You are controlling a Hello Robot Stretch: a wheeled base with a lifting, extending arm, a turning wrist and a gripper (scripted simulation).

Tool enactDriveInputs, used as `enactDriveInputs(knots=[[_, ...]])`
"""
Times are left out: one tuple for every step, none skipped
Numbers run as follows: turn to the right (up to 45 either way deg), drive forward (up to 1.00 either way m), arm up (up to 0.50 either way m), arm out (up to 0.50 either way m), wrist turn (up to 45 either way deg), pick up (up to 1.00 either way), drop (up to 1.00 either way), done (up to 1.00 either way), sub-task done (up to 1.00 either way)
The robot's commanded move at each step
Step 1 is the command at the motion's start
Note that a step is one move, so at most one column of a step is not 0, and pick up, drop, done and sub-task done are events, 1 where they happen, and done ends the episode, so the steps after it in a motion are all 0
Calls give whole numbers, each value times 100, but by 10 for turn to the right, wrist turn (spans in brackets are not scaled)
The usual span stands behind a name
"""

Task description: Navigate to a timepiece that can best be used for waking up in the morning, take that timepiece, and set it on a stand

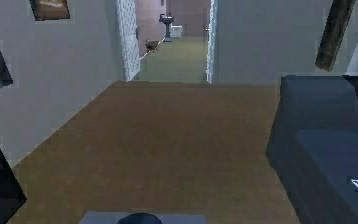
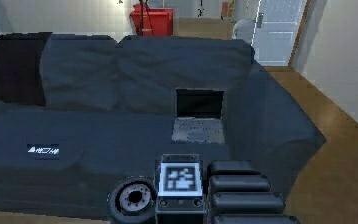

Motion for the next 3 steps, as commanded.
enactDriveInputs(knots=[[0, 100, 0, 0, 0, 0, 0, 0, 0], [0, 100, 0, 0, 0, 0, 0, 0, 0], [0, 100, 0, 0, 0, 0, 0, 0, 0]])
